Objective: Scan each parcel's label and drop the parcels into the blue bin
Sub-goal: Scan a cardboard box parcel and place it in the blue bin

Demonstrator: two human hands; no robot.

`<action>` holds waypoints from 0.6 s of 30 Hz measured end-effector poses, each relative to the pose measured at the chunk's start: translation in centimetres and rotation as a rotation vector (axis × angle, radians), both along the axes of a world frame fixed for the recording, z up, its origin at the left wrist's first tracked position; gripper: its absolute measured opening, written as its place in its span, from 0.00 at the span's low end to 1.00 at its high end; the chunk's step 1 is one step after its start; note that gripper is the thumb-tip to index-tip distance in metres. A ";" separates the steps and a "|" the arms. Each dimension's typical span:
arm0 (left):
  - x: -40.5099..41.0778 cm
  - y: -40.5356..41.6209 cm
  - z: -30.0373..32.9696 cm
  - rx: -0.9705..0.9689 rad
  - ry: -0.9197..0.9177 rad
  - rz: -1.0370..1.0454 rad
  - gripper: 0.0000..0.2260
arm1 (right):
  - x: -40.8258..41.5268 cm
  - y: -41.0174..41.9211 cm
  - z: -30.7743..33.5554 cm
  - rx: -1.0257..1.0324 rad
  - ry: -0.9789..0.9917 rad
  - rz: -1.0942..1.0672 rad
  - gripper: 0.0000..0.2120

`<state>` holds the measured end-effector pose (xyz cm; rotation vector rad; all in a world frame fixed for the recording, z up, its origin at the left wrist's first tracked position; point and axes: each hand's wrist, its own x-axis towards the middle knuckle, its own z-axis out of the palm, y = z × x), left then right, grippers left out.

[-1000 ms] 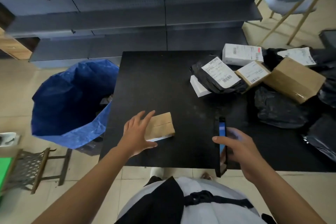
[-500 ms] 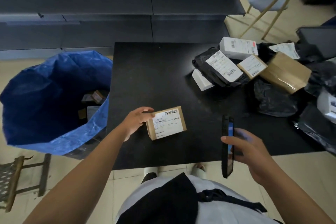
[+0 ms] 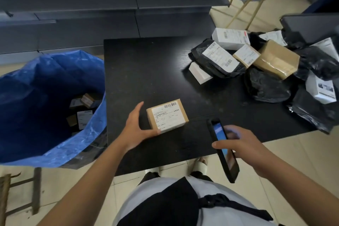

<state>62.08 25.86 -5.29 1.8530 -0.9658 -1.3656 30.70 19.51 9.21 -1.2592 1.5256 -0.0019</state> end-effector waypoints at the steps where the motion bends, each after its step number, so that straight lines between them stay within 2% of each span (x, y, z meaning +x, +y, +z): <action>1: -0.6 0.1 -0.2 -0.010 -0.064 -0.027 0.56 | 0.6 -0.6 0.7 -0.016 0.040 0.067 0.21; 5: -1.8 -0.7 -0.6 -0.037 -0.084 -0.015 0.59 | 4.4 -3.5 3.9 -0.185 0.258 0.364 0.23; 9: -1.9 -0.8 -1.1 -0.110 -0.077 0.001 0.49 | 9.8 -6.1 6.2 -0.107 0.505 0.666 0.26; 12: -2.2 -0.5 -1.8 -0.124 -0.006 0.038 0.45 | 12.6 -6.7 6.0 -0.017 0.623 0.777 0.23; 18: -2.1 -0.2 -2.0 -0.147 0.006 0.038 0.44 | 14.2 -6.3 5.5 -0.040 0.736 0.857 0.21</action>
